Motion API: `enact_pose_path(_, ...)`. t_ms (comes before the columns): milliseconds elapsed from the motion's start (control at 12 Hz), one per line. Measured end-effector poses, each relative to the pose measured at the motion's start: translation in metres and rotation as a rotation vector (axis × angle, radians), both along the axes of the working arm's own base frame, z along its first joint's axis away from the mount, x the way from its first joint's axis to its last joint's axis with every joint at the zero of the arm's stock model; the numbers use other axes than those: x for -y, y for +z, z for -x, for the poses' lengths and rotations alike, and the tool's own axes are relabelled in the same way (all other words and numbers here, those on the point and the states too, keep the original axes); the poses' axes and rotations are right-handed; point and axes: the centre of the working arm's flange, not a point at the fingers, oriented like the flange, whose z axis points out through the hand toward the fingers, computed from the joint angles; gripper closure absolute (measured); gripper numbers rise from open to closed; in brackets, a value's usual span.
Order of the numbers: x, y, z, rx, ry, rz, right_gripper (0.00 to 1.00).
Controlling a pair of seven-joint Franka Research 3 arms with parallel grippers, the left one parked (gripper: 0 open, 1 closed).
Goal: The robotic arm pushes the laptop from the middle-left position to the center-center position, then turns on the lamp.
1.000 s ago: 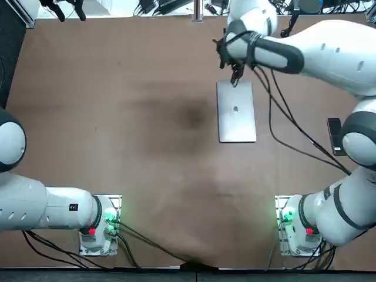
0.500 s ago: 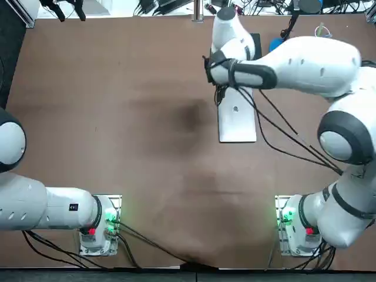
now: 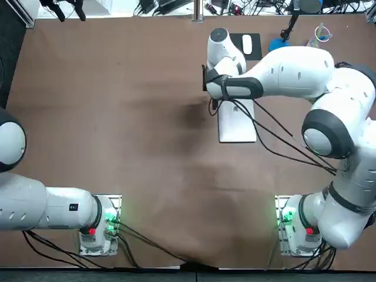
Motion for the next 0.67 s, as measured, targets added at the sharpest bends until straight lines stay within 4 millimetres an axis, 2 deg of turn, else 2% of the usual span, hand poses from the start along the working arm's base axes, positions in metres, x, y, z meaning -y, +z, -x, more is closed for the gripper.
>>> enact_pose_path(333, -0.008, -0.026, 0.009, 0.027, -0.035, -0.009, 0.06)
enact_pose_path(667, 0.002, -0.048, 0.014, 0.079, -0.036, -0.036, 0.05)
